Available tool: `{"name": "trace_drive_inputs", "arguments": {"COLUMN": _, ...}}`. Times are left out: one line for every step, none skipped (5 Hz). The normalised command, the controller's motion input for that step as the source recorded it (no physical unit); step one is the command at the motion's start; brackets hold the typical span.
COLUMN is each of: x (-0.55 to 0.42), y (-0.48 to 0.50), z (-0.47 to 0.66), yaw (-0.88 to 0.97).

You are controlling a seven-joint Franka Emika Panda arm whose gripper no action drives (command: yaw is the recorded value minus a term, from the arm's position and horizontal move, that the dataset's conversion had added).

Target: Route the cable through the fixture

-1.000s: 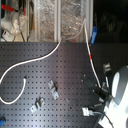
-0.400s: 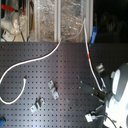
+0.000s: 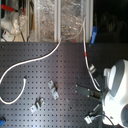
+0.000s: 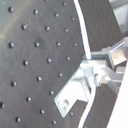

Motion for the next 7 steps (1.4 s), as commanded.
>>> {"name": "trace_drive_inputs", "arguments": {"x": -0.331, "y": -0.24, "z": 0.23, "yaw": -0.46}}
{"name": "trace_drive_inputs", "arguments": {"x": -0.377, "y": 0.029, "z": 0.04, "yaw": -0.27}}
{"name": "trace_drive_inputs", "arguments": {"x": -0.201, "y": 0.253, "z": 0.0, "yaw": -0.5}}
{"name": "trace_drive_inputs", "arguments": {"x": -0.092, "y": 0.293, "z": -0.02, "yaw": 0.0}}
{"name": "trace_drive_inputs", "arguments": {"x": 0.006, "y": -0.024, "z": 0.0, "yaw": 0.0}}
{"name": "trace_drive_inputs", "arguments": {"x": -0.198, "y": 0.144, "z": 0.39, "yaw": -0.33}}
{"name": "trace_drive_inputs", "arguments": {"x": -0.192, "y": 0.034, "z": 0.15, "yaw": -0.28}}
